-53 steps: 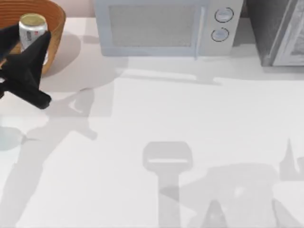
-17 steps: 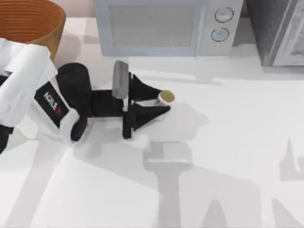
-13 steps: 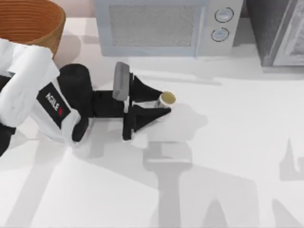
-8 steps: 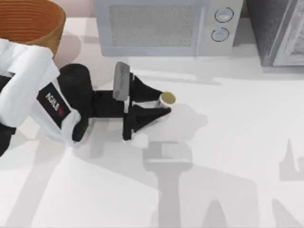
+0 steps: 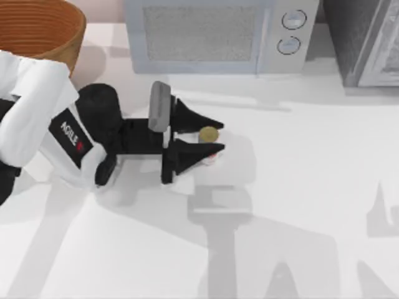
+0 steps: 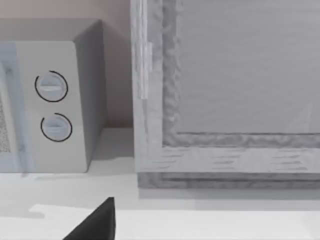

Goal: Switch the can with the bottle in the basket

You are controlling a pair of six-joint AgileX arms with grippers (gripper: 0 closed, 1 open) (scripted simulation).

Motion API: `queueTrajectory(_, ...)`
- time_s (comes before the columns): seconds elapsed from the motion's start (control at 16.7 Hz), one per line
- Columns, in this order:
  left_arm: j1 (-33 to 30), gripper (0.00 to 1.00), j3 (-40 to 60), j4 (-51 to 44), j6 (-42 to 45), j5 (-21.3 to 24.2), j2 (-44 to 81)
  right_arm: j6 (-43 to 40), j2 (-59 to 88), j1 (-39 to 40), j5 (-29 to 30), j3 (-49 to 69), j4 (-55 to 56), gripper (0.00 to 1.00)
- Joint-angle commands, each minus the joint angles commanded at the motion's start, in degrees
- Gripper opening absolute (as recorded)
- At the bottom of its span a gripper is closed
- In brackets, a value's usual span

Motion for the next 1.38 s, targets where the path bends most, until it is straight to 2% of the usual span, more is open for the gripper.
queueTrajectory(0.24, 0.0, 0.98, 0.0, 0.0, 0.0, 0.0, 0.0, 0.0, 0.0, 0.0, 0.0, 0.0, 0.0, 1.0)
queueTrajectory(0.3, 0.0, 1.0, 0.0, 0.0, 0.0, 0.0, 0.0, 0.0, 0.0, 0.0, 0.0, 0.0, 0.0, 1.0)
queueTrajectory(0.9, 0.6, 1.0, -0.4, -0.4, 0.1, -0.4, -0.5, 0.0, 0.0, 0.0, 0.0, 0.0, 0.0, 1.0)
queueTrajectory(1.14, 5.7, 1.0, -6.2, -4.4, 0.3, -5.4, -8.3, 0.0, 0.0, 0.0, 0.0, 0.0, 0.0, 1.0)
queueTrajectory(1.38, 10.8, 1.0, -17.8, -12.9, 0.6, -12.6, -25.0, 0.0, 0.0, 0.0, 0.0, 0.0, 0.0, 1.0)
